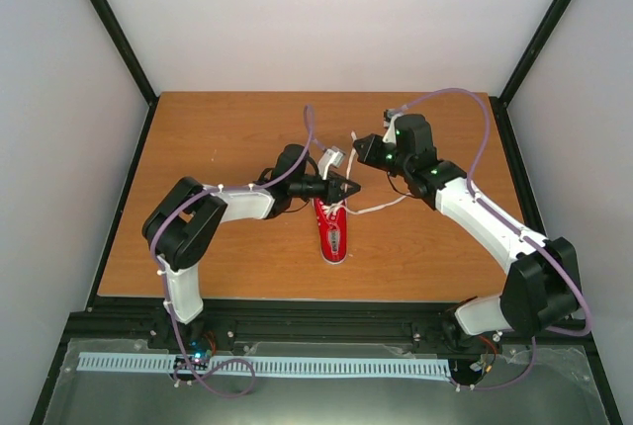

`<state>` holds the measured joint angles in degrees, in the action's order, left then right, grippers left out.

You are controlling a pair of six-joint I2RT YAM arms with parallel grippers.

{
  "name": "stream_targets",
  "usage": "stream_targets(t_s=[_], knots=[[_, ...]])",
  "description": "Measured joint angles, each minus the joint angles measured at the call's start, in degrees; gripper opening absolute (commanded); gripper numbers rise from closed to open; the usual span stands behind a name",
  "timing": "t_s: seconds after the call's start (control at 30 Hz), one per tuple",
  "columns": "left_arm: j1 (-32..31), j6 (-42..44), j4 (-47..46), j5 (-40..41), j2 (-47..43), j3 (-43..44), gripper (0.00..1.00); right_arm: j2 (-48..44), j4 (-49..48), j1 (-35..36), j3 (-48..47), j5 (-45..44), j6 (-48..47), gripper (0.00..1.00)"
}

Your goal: Tie the shoes

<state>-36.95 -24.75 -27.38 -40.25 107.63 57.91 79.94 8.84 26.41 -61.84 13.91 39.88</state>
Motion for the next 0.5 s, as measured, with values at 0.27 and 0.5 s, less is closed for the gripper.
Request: stream_targets(t_s=[0.27,0.5], knots=[[-0.07,-1.03,0.02,0.59,-3.3,-3.28,0.01,4.0,0.35,0.0,-2.16,-1.49,-0.79,0.03],[2.14,-0.83,2.84,1.49,-8.72,-6.21,0.01,14.05,0.83,0.61,-4.33,-1.31,-2.32,0.23]])
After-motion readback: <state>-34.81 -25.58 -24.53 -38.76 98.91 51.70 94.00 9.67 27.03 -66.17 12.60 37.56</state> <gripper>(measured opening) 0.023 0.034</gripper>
